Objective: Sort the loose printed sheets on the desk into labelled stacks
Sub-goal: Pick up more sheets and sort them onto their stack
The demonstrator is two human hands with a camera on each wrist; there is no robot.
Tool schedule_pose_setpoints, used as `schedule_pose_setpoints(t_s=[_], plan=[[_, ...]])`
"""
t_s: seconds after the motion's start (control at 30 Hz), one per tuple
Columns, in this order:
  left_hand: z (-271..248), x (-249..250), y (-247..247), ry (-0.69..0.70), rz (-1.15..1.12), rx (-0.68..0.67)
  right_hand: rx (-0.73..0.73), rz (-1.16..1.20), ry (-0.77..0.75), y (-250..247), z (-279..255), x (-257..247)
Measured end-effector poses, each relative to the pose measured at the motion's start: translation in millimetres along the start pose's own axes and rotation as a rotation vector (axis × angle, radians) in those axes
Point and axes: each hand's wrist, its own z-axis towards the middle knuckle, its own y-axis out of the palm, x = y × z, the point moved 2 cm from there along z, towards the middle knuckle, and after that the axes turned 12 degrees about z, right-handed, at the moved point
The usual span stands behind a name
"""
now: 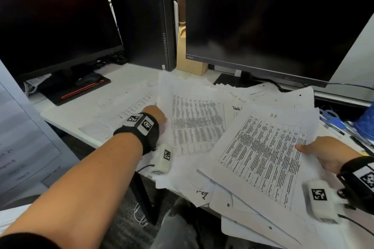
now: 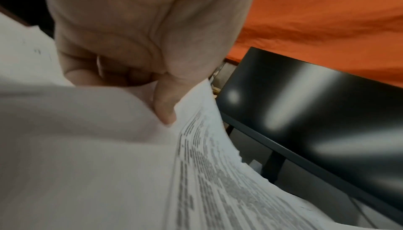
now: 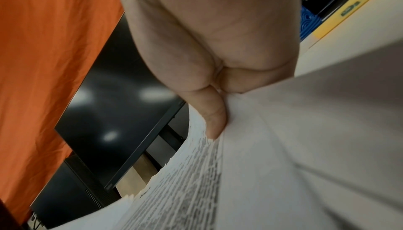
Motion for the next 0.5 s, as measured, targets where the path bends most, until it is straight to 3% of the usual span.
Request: schedule_pose_setpoints(t_s=[0.17, 0.5], plan=[[45.1, -56.5, -8.1, -0.146, 0.001, 0.123, -0.008, -0.016, -0.012, 0.9, -7.5, -2.2], [38.4, -50.2, 3.1, -0.105, -0.243, -0.006, 0.022, 0.052, -0.053, 6.2, -21.3, -17.2]])
